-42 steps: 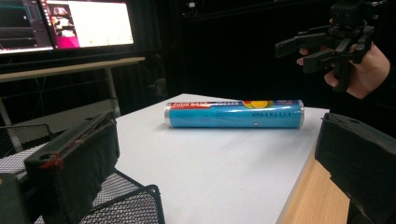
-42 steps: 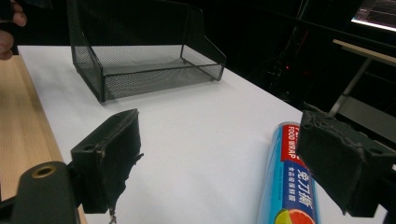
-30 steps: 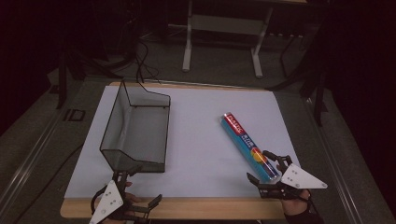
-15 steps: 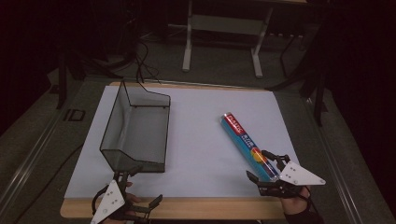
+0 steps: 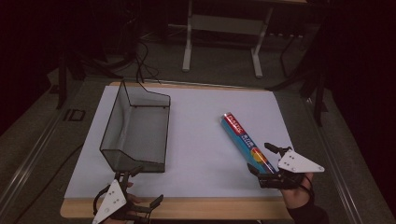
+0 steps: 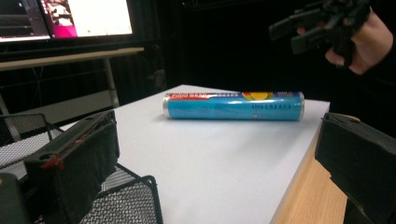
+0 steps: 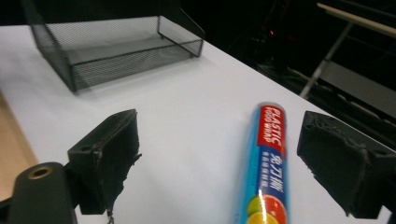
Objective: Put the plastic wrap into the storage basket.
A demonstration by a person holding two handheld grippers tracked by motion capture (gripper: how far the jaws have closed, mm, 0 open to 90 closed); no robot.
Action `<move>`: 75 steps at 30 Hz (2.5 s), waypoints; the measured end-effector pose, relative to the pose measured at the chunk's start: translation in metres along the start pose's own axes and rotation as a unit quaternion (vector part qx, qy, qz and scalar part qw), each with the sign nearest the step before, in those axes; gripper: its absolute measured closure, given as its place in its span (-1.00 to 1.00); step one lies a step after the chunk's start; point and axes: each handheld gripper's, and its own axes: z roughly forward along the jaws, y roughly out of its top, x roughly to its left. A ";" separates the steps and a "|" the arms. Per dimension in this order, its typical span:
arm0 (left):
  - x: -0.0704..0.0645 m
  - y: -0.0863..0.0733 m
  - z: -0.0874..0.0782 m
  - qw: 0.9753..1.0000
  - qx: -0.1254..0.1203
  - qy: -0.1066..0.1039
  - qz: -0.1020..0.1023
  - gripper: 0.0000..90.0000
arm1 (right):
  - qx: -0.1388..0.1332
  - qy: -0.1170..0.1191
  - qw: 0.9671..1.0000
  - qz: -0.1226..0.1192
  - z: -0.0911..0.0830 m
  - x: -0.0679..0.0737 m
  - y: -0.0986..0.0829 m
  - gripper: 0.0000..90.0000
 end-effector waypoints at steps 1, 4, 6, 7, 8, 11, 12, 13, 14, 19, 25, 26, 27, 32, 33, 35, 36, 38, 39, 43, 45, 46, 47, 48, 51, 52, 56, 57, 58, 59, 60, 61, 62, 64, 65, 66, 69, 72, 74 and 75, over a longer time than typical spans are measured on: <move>0.000 0.000 0.000 1.000 0.000 -0.001 0.001 -0.99 | 0.002 0.001 1.000 0.005 0.001 -0.002 0.001 -0.73; -0.001 0.000 0.001 1.000 0.001 -0.002 0.002 -0.99 | 0.011 0.004 1.000 0.020 0.004 -0.008 0.004 -0.75; -0.001 0.000 0.000 1.000 0.004 0.002 0.008 -0.99 | 0.021 -0.004 1.000 0.021 0.007 -0.011 0.007 -0.77; -0.001 0.000 0.000 1.000 0.000 0.001 0.005 -0.99 | 0.026 -0.001 0.999 0.025 0.008 -0.013 0.009 -0.77; -0.001 0.000 -0.001 1.000 -0.002 0.001 0.003 -0.99 | 0.027 -0.004 0.999 0.027 0.010 -0.015 0.010 -0.78; -0.001 0.000 -0.001 1.000 -0.001 -0.001 0.002 -0.99 | 0.041 -0.005 0.998 0.040 0.015 -0.022 0.015 -0.79; -0.001 0.000 -0.001 1.000 0.000 -0.001 0.002 -0.99 | 0.046 -0.008 0.998 0.050 0.017 -0.024 0.017 -0.79; -0.001 0.000 0.000 1.000 0.000 -0.001 0.003 -0.99 | 0.052 -0.003 0.997 0.055 0.019 -0.027 0.018 -0.79; -0.001 0.000 0.000 1.000 0.002 -0.002 0.003 -0.99 | 0.053 -0.007 0.997 0.060 0.021 -0.030 0.019 -0.79; 0.000 0.000 -0.002 1.000 -0.002 -0.001 0.001 -0.99 | 0.088 -0.001 0.994 0.067 0.034 -0.038 0.021 -0.80; -0.001 0.000 -0.001 1.000 0.001 -0.003 0.003 -0.99 | 0.137 0.008 0.987 0.090 0.053 -0.048 0.021 -0.80; -0.001 0.000 -0.001 1.000 0.001 -0.003 0.003 -0.99 | 0.137 0.008 0.987 0.090 0.053 -0.048 0.021 -0.80; -0.001 0.000 -0.001 1.000 0.001 -0.004 0.003 -0.99 | 0.151 0.015 0.983 0.100 0.059 -0.053 0.021 -0.80; -0.001 0.000 -0.001 1.000 0.001 -0.005 0.003 -0.99 | 0.177 0.019 0.978 0.104 0.073 -0.061 0.018 -0.79; -0.001 0.000 -0.001 1.000 0.001 -0.005 0.003 -0.99 | 0.180 0.017 0.978 0.105 0.075 -0.062 0.018 -0.74; -0.001 0.000 -0.001 1.000 0.002 -0.006 0.003 -0.99 | 0.189 0.020 0.976 0.107 0.081 -0.064 0.017 -0.74; -0.001 0.000 -0.001 1.000 0.002 -0.006 0.003 -0.99 | 0.192 0.017 0.975 0.108 0.083 -0.065 0.017 -0.74; -0.001 0.000 -0.001 1.000 0.001 -0.007 0.002 -0.99 | 0.206 0.021 0.973 0.106 0.089 -0.066 0.016 -0.74; -0.001 0.000 -0.001 1.000 0.001 -0.006 0.002 -0.99 | 0.212 0.021 0.971 0.105 0.091 -0.067 0.016 -0.74; -0.001 0.000 -0.001 1.000 0.002 -0.006 0.004 -0.99 | 0.236 0.021 0.966 0.106 0.101 -0.068 0.013 -0.72; -0.001 0.000 -0.001 1.000 0.002 -0.006 0.003 -0.99 | 0.248 0.022 0.962 0.109 0.105 -0.071 0.011 -0.72; -0.001 0.000 -0.001 1.000 0.002 -0.006 0.004 -0.99 | 0.248 0.020 0.962 0.109 0.107 -0.072 0.010 -0.72; -0.001 0.000 -0.001 1.000 0.002 -0.006 0.004 -0.99 | 0.259 0.025 0.959 0.111 0.109 -0.073 0.010 -0.72; -0.001 0.000 -0.001 1.000 0.002 -0.006 0.004 -0.99 | 0.263 0.021 0.958 0.109 0.112 -0.073 0.009 -0.72; -0.001 0.000 -0.001 1.000 0.004 -0.006 0.006 -0.99 | 0.280 0.019 0.954 0.106 0.118 -0.075 0.006 -0.72; -0.001 0.000 -0.001 1.000 0.004 -0.006 0.006 -0.99 | 0.288 0.024 0.951 0.111 0.120 -0.076 0.005 -0.72; -0.001 0.000 -0.002 1.000 0.003 -0.006 0.006 -0.99 | 0.310 0.023 0.943 0.120 0.128 -0.079 0.001 -0.71; -0.002 0.000 -0.002 1.000 0.003 -0.005 0.006 -0.99 | 0.319 0.021 0.939 0.125 0.130 -0.079 0.000 -0.69; -0.002 0.000 -0.002 1.000 0.003 -0.006 0.006 -0.99 | 0.328 0.021 0.936 0.126 0.132 -0.079 -0.001 -0.69; -0.002 0.000 -0.002 1.000 0.003 -0.006 0.006 -0.99 | 0.333 0.019 0.934 0.128 0.135 -0.079 -0.002 -0.69; -0.002 0.000 -0.002 1.000 0.003 -0.005 0.007 -0.99 | 0.341 0.021 0.931 0.130 0.137 -0.079 -0.003 -0.69; -0.002 0.000 -0.002 1.000 0.003 -0.005 0.007 -0.99 | 0.347 0.021 0.928 0.132 0.139 -0.079 -0.005 -0.69; -0.002 0.000 -0.002 1.000 0.002 -0.006 0.007 -0.99 | 0.352 0.023 0.926 0.134 0.142 -0.079 -0.006 -0.69; -0.002 0.000 -0.002 1.000 0.003 -0.006 0.008 -0.99 | 0.367 0.023 0.920 0.138 0.147 -0.080 -0.009 -0.68; -0.002 0.000 -0.002 1.000 0.003 -0.006 0.008 -0.99 | 0.374 0.026 0.917 0.138 0.149 -0.080 -0.011 -0.66; -0.002 0.000 -0.002 1.000 0.003 -0.006 0.008 -0.99 | 0.381 0.023 0.914 0.141 0.151 -0.081 -0.012 -0.66; -0.002 0.000 -0.002 1.000 0.003 -0.006 0.008 -0.99 | 0.397 0.017 0.906 0.147 0.156 -0.083 -0.017 -0.64; -0.002 0.000 -0.002 1.000 0.006 -0.006 0.009 -0.99 | 0.418 0.015 0.896 0.148 0.159 -0.085 -0.020 -0.62; -0.002 0.000 -0.002 1.000 0.003 -0.006 0.009 -0.99 | 0.441 0.015 0.882 0.161 0.164 -0.087 -0.023 -0.59; -0.002 0.000 -0.003 1.000 0.002 -0.005 0.010 -0.99 | 0.446 0.012 0.880 0.165 0.165 -0.087 -0.024 -0.55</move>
